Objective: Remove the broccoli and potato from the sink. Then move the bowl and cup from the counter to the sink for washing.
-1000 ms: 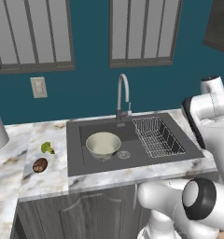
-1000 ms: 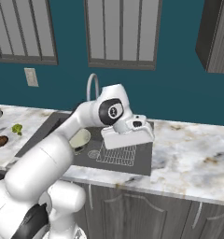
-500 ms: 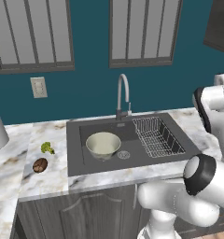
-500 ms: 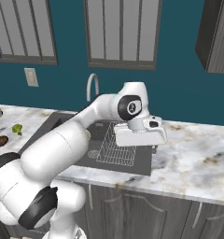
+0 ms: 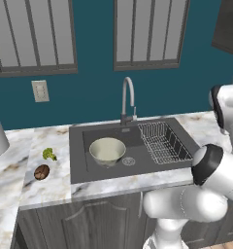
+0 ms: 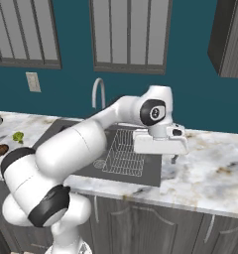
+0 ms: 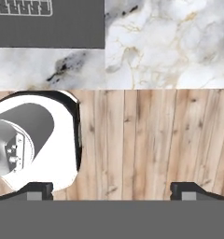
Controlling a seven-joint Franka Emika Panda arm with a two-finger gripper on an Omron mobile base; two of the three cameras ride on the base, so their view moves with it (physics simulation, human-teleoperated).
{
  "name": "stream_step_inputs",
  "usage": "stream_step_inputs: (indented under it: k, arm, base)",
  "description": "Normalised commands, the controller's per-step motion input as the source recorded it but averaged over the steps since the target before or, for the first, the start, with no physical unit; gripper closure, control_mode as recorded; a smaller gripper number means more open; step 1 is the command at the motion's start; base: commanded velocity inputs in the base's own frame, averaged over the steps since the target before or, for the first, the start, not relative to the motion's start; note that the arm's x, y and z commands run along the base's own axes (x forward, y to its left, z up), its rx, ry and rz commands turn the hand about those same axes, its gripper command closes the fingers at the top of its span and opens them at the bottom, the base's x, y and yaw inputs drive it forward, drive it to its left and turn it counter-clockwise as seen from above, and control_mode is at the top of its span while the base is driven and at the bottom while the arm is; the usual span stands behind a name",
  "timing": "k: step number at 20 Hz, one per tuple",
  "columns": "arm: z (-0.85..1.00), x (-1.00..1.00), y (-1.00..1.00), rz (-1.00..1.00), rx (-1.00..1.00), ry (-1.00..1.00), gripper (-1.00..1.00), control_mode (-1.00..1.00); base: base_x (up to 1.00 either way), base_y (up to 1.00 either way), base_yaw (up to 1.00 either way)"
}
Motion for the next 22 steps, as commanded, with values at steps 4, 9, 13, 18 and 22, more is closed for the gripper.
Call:
stream_step_inputs:
  k: [4, 9, 13, 18, 22]
  arm:
    - [-0.03, 0.09, -0.17, -0.02, 0.0, 0.0, -1.0, -1.0]
    - [-0.02, 0.08, -0.1, -0.02, 0.0, -0.01, -1.0, -1.0]
    - [0.0, 0.07, -0.14, -0.02, 0.0, 0.0, -1.0, -1.0]
    - [0.0, 0.06, -0.18, -0.03, 0.0, 0.0, -1.0, -1.0]
    - [0.0, 0.05, -0.18, -0.03, 0.0, 0.0, -1.0, -1.0]
  base:
    - [0.0, 0.0, 0.0]
    - [0.0, 0.0, 0.0]
    - [0.0, 0.0, 0.0]
    - [0.0, 0.0, 0.0]
    - [0.0, 0.0, 0.0]
